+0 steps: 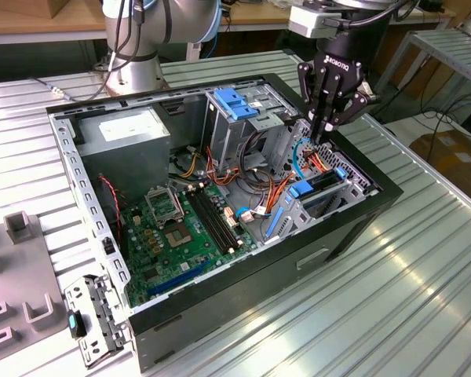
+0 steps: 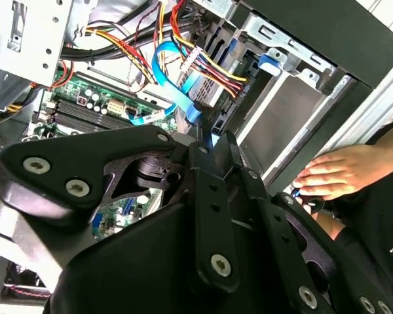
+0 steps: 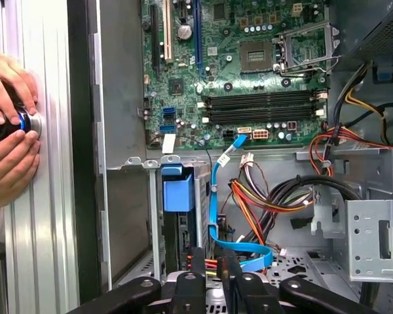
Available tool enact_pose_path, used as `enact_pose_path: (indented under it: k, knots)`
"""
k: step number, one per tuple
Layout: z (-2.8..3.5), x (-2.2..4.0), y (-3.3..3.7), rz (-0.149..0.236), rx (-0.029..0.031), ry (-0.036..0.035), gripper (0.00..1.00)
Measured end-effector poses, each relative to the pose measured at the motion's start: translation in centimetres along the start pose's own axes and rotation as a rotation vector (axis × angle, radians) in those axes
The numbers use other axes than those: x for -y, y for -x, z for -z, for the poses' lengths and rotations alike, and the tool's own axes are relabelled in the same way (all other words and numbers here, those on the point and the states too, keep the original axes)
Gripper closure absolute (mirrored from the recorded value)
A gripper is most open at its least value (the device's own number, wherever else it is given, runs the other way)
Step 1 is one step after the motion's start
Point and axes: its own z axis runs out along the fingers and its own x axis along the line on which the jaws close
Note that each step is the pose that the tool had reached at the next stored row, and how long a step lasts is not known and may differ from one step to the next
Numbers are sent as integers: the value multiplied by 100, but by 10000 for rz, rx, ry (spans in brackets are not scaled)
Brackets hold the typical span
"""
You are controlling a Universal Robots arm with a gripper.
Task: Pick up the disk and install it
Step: 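Insert the second disk wire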
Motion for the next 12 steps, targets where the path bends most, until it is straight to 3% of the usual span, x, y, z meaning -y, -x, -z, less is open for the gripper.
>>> enact_pose_path:
  k: [2, 5, 6, 7, 9, 12]
  knots:
    - [32, 0, -2, 0, 0, 1, 75]
    - [37, 0, 32, 1, -77, -4, 75]
    - [-47, 10, 110, 0, -311, -15, 75]
    - [-58, 11, 112, 1, -351, -17, 75]
    - [-76, 11, 116, 2, -403, -19, 75]
    - [-90, 10, 119, 2, -410, -20, 75]
